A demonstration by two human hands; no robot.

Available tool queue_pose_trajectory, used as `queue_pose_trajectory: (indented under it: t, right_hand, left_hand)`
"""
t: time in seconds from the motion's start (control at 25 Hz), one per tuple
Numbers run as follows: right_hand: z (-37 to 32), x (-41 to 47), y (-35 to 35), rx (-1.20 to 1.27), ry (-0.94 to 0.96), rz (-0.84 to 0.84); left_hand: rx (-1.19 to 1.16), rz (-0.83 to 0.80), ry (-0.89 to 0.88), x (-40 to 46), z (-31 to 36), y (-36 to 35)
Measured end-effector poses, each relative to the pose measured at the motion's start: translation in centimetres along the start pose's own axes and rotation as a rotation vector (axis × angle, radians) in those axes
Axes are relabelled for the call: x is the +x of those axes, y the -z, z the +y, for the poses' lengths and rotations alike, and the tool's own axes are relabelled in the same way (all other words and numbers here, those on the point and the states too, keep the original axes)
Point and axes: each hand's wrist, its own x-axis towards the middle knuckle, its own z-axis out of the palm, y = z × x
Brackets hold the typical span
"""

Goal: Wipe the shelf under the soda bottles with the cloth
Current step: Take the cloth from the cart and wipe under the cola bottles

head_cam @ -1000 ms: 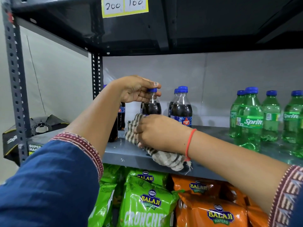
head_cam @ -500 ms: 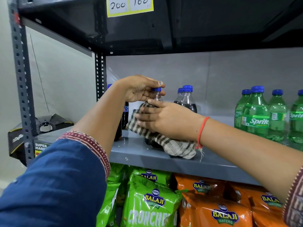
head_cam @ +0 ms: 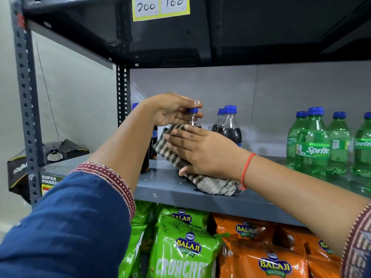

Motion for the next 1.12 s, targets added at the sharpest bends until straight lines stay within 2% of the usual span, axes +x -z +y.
queue_pose_trajectory:
  t: [0.24, 0.4, 0.52, 0.6, 0.76, 0.84, 1.0, 1.04, 1.12]
  right_hand:
    - [0.3, 0.1, 0.2, -0.069, 0.027, 0.021]
    - [-1.1, -0.4, 0.5, 0.042, 0.126, -0.123]
    - [-2.0, -0.9, 0.6, 0.123, 0.107, -0.161]
    - [-2.5, -1.5, 0.8, 0.200, 0.083, -0.096]
    - [-3.3, -3.4, 1.6, 0.162, 0.103, -0.005]
    - [-3.5, -5.0, 2.8, 0.220, 0.096, 0.069]
    - [-2.9, -8.8, 4.0, 0.278, 0.029, 0.171]
    - [-2.5, -9.6, 4.0, 0.274, 0.013, 0.182]
    - [-1.6, -11.0, 4.0, 0.252, -0.014, 0.197]
  left_hand:
    - [0.006, -0.001, 0.002, 0.2, -0.1, 0.1]
    - [0.016, 0.003, -0.005, 0.4, -0.2, 0.2]
    - [0.029, 0.006, 0.002, 0.3, -0.2, 0.1]
    - [0.024, 0.010, 0.006, 0.3, -0.1, 0.1]
    - [0.086, 0.015, 0.005, -0.1, 0.1, -0.1]
    - [0.209, 0.105, -0.075, -0.2, 0.3, -0.3]
    - [0.383, 0.480, -0.509, -0.4, 2.1, -3.6]
    - [0.438, 0.485, -0.560, -0.6, 2.7, -5.1]
    - [0.598, 0.392, -0.507, -0.6, 3.1, -8.3]
